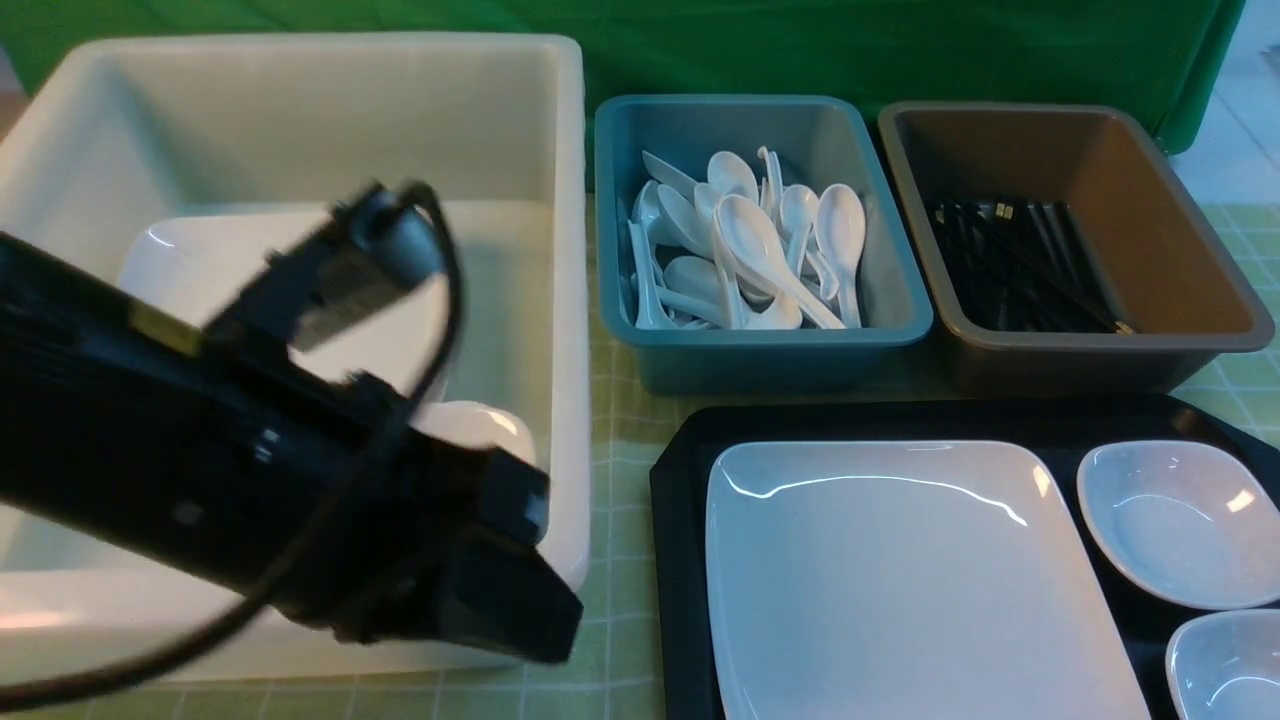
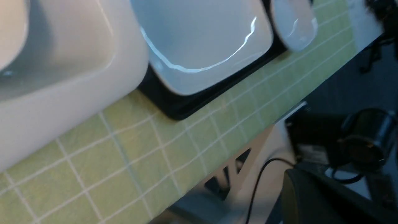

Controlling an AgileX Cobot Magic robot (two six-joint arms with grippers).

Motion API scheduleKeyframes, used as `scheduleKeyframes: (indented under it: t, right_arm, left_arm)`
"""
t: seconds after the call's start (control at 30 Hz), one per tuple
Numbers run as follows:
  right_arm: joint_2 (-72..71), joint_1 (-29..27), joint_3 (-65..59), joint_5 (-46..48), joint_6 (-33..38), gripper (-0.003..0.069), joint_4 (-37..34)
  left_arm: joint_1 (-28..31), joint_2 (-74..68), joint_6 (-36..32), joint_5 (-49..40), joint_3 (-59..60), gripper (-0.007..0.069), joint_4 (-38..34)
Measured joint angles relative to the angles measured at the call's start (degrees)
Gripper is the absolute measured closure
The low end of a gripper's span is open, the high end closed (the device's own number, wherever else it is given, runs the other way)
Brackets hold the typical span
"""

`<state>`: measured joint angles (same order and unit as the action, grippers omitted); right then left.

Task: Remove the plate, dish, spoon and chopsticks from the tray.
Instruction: Use the left arm to grab a plate from the dinner plate

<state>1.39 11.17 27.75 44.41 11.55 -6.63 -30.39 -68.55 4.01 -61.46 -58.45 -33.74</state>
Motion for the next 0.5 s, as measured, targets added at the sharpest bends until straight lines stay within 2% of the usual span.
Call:
scheduleKeyframes:
  t: [0.1,0.17,0.5]
  right_arm:
    - [0.0,0.0,0.0,0.0,0.0,0.0608,0.0]
    - [0.0,0.0,0.0,0.0,0.0,0.0608,0.0]
    - [0.0,0.0,0.0,0.0,-0.1,0.0608,0.0]
  left_arm:
    - [-6.5,-6.4,3.2,0.9,-2.7,0.0619,4.9]
    - [-8.5,-9.9,3.8,0.7,-5.7,0.0598,6.1]
    - [-9.5,-28.7,3.9,-2.5,-27.1,0.042,12.3]
